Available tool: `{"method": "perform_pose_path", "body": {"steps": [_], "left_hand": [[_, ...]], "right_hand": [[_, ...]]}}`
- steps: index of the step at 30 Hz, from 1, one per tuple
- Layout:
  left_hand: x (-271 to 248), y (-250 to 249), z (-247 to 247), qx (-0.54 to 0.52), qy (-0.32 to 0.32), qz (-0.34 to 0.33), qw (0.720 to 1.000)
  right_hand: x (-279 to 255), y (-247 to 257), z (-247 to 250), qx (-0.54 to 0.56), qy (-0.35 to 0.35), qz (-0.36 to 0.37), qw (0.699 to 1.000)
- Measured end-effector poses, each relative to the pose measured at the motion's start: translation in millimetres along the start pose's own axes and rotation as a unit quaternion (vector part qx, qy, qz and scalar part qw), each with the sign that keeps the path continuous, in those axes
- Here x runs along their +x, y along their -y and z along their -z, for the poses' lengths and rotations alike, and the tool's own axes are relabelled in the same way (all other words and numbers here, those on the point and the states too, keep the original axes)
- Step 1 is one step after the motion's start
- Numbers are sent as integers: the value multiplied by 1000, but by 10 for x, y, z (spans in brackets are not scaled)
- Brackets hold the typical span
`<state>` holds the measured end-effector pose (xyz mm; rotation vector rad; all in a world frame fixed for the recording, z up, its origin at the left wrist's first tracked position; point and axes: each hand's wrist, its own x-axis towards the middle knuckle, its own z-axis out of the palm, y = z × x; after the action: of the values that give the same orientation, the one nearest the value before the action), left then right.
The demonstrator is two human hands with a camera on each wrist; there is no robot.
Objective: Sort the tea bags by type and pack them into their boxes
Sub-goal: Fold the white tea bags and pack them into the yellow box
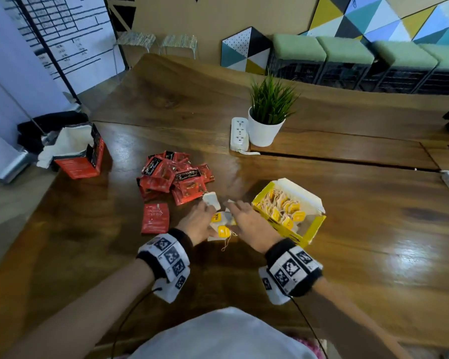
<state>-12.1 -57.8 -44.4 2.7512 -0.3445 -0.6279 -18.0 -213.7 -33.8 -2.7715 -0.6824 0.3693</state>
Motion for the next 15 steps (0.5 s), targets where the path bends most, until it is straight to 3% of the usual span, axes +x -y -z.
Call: {"method": "perform_pose_path", "body": {"steps": [6,12,15], "left_hand": [[41,-55,-53,29,-8,35,999],[-39,-64,-54,-42,-15,17,999],[-112,-13,47,-130,-29,5,991]], "right_hand": [[173,-2,-211,-68,-17,50,996],[56,-42,-194,65,-24,8,998],[-25,-81,-88,191,-49,-25,980]]}}
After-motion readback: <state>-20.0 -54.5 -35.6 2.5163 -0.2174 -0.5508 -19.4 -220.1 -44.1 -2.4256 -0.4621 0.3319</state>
